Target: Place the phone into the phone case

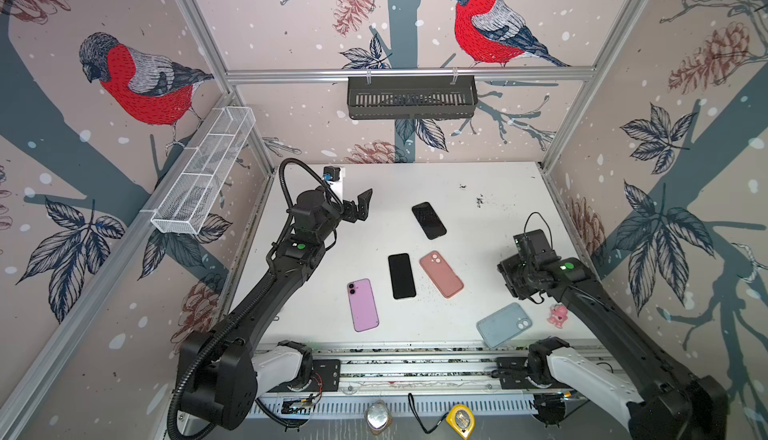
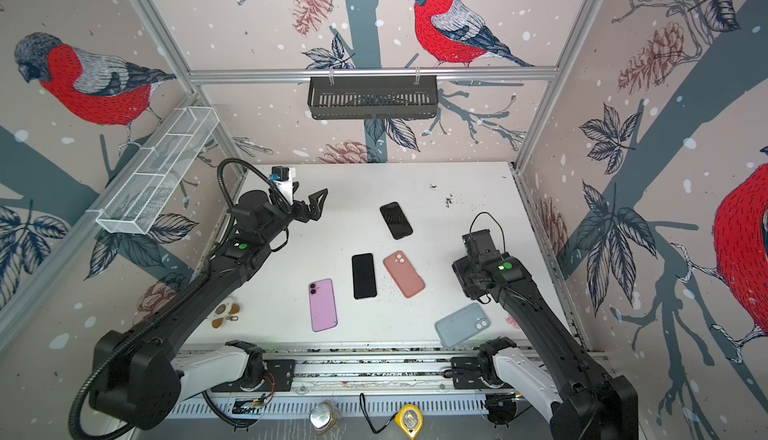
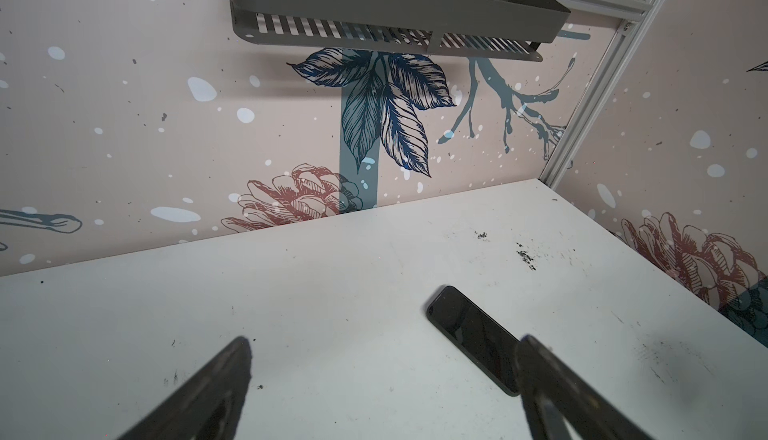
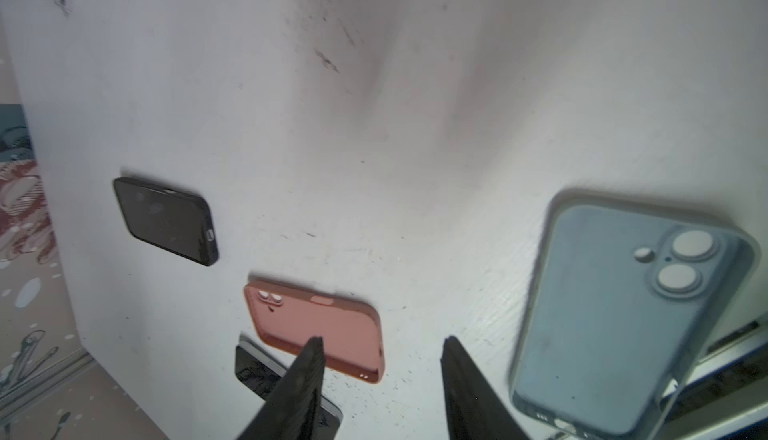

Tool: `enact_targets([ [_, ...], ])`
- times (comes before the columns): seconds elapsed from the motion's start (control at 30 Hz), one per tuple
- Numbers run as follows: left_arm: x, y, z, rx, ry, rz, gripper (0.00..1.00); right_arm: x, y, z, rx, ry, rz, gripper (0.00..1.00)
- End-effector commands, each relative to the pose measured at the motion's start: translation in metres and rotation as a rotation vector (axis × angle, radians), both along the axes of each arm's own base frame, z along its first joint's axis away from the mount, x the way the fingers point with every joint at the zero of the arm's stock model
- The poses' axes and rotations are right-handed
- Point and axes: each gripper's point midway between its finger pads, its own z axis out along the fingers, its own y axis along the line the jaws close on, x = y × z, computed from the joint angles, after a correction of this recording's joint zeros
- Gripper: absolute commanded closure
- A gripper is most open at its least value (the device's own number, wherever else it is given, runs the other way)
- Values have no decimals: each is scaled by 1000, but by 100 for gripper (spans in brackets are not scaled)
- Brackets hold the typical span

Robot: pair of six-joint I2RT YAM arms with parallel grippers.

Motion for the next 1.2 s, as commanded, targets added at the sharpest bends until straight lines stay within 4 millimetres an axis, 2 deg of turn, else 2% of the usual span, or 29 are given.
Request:
enact_targets([
  [0.0, 2, 1, 7, 8, -24, 2, 2, -1, 10, -5, 32, 13, -25, 43],
  [0.37, 1, 3, 10, 15, -24, 16, 3, -28, 9, -46, -12, 118, 0, 48],
  [0.67, 3, 3, 6, 19, -8, 13, 3, -41, 9, -75, -25, 168, 23, 53],
  [0.8, 4, 2, 4, 22, -3, 13, 3, -42, 8, -81, -32, 176, 26, 55],
  [0.87, 4, 1, 4, 22, -2, 9, 3, -40, 8, -82, -34, 171, 32, 62],
  [0.93, 4, 1, 2, 24, 2, 9, 3, -38, 9, -84, -32, 163, 38, 74],
  [1.07, 5, 1, 2, 25, 5, 8, 4, -31, 4, -83, -46, 129, 49, 85],
  [1.1, 6, 1, 1, 25, 9, 10, 4, -28, 0, -81, -58, 120, 48, 86],
  [1.17, 7, 1, -1, 31, 19, 13, 4, -13, -6, -72, -81, 61, 63, 96],
])
